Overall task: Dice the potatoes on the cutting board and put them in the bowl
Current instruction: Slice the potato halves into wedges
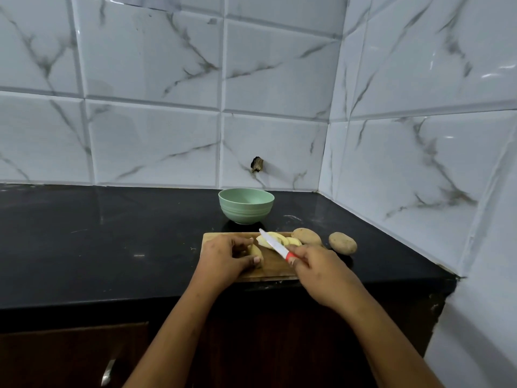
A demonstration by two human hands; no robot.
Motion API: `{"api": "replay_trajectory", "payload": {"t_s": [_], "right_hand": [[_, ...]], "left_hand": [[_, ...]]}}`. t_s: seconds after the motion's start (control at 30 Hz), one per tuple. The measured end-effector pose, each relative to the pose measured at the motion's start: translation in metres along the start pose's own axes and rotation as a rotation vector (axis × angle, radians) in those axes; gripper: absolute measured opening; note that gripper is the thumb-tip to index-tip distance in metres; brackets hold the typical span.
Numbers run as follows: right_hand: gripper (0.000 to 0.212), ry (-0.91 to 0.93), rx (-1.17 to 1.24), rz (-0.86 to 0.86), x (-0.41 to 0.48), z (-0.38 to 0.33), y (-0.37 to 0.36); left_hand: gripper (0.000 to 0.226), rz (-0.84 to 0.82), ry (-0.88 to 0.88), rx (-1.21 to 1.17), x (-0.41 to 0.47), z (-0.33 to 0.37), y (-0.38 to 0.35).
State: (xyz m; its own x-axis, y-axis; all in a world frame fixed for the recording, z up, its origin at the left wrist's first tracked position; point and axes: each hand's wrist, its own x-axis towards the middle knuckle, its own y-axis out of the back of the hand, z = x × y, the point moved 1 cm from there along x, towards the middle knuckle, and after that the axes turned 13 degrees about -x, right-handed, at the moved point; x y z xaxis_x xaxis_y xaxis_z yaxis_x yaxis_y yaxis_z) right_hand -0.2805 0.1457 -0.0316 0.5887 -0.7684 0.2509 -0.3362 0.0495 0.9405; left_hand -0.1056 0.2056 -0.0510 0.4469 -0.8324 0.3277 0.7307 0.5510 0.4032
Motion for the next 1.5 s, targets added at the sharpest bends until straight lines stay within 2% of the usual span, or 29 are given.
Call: {"api": "replay_trajectory", "payload": {"t_s": [0.3, 0.4, 0.5, 0.63, 0.73, 0.8, 1.07, 1.37, 1.5], "right_hand": [[0.036, -0.05, 0.07, 0.084, 0.011, 0.016, -0.015], [0.037, -0.033, 0.04, 0.03, 0.016, 0.017, -0.015], [0.036, -0.006, 0.045, -0.1, 0.022, 0.02, -0.012], [0.031, -0.024, 0.269, -0.248, 0.02, 0.027, 0.002], [0.029, -0.046, 0.364, -0.245, 0.014, 0.031, 0.011], [0.03, -0.061, 0.394, -0.183, 0.01, 0.03, 0.011], [0.038, -0.048, 0.093, 0.069, 0.001, 0.004, -0.003], [0.031, 0.018, -0.005, -0.123, -0.017, 0.0, 0.005], [0.032, -0.027, -0.14, -0.023, -0.017, 0.004, 0.008]], "left_hand": [[0.045, 0.032, -0.043, 0.014, -0.001, -0.002, -0.002], [0.044, 0.025, -0.048, 0.017, -0.001, -0.002, -0.003], [0.044, 0.021, -0.048, 0.02, -0.001, -0.002, -0.003], [0.044, 0.011, -0.042, 0.032, -0.001, -0.002, -0.002], [0.043, 0.006, -0.047, 0.036, -0.001, -0.002, -0.002], [0.043, 0.004, -0.046, 0.033, -0.001, -0.003, -0.002], [0.042, 0.037, -0.035, 0.034, 0.0, -0.005, -0.005], [0.04, 0.027, -0.037, 0.058, 0.001, -0.004, -0.004], [0.039, 0.032, -0.033, 0.067, 0.0, -0.004, -0.004]]}}
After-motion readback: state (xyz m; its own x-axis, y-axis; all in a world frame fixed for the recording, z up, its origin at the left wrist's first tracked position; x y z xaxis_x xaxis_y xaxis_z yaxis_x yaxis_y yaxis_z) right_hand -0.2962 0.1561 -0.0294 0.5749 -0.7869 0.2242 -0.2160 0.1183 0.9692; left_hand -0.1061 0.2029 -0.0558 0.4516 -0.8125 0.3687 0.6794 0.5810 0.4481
